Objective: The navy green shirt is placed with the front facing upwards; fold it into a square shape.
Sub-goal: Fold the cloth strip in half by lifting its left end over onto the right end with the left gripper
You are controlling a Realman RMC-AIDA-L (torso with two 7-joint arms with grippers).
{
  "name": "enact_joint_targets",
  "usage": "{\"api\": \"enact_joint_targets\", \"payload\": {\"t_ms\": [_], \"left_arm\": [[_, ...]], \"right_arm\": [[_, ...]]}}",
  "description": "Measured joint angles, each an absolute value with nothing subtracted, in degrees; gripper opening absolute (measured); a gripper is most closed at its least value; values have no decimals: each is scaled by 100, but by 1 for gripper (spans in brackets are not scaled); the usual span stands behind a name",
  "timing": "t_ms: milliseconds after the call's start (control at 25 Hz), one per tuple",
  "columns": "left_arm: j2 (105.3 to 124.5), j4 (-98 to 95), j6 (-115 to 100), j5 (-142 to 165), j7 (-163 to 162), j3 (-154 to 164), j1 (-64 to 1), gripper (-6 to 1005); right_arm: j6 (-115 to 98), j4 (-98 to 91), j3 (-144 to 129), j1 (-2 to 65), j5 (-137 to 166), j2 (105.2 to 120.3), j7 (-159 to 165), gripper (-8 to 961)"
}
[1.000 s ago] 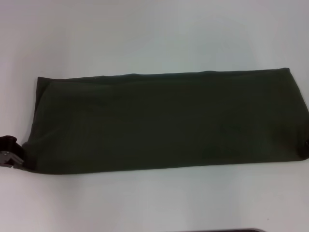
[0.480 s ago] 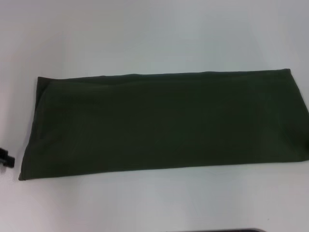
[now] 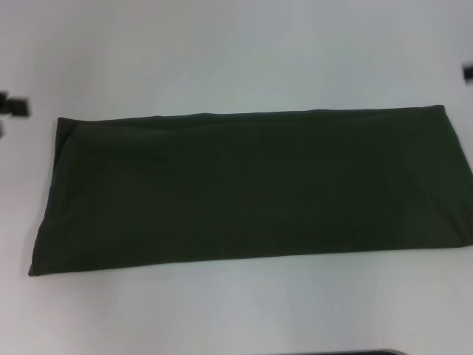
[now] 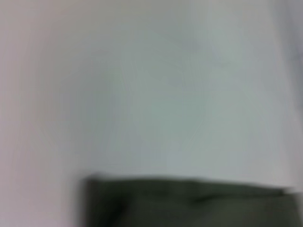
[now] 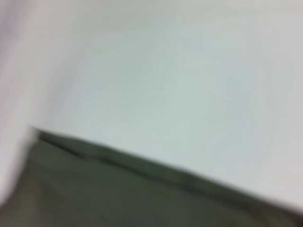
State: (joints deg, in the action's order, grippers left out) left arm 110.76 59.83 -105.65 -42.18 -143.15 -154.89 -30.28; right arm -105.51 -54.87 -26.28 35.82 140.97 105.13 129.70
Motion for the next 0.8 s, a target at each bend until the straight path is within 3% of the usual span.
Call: {"api": "enact_joint_targets", "payload": {"t_ms": [80, 160, 200, 360, 600, 800], "left_arm": [[11087, 5843, -10542, -4454, -14193, -15509, -3022, 833], [11119, 5585, -10499, -4879, -13917, -15530, -3013, 908], [11306, 5065, -10404, -5532, -13308, -15508, -2998, 908], [11463, 4668, -10371, -5603, -13169, -15472, -3015, 909], [11456, 3769, -10432, -5607, -13196, -15468, -3034, 906], [11354, 3856, -10107, -5598, -13534, -15497, -2779, 904]], "right_arm": [[-10459, -5276, -2538, 3447, 13071, 10651, 12509, 764], [-10339, -4957, -2526, 3348, 12377, 10761, 12165, 778], [-10294, -4775, -2535, 3317, 12158, 10787, 12023, 786], [-10253, -4123, -2768, 3344, 11947, 10815, 11868, 807], [-10222, -4019, -3640, 3433, 12262, 11183, 12376, 807], [-10208, -3847, -4303, 3881, 12752, 11314, 13072, 806]]}}
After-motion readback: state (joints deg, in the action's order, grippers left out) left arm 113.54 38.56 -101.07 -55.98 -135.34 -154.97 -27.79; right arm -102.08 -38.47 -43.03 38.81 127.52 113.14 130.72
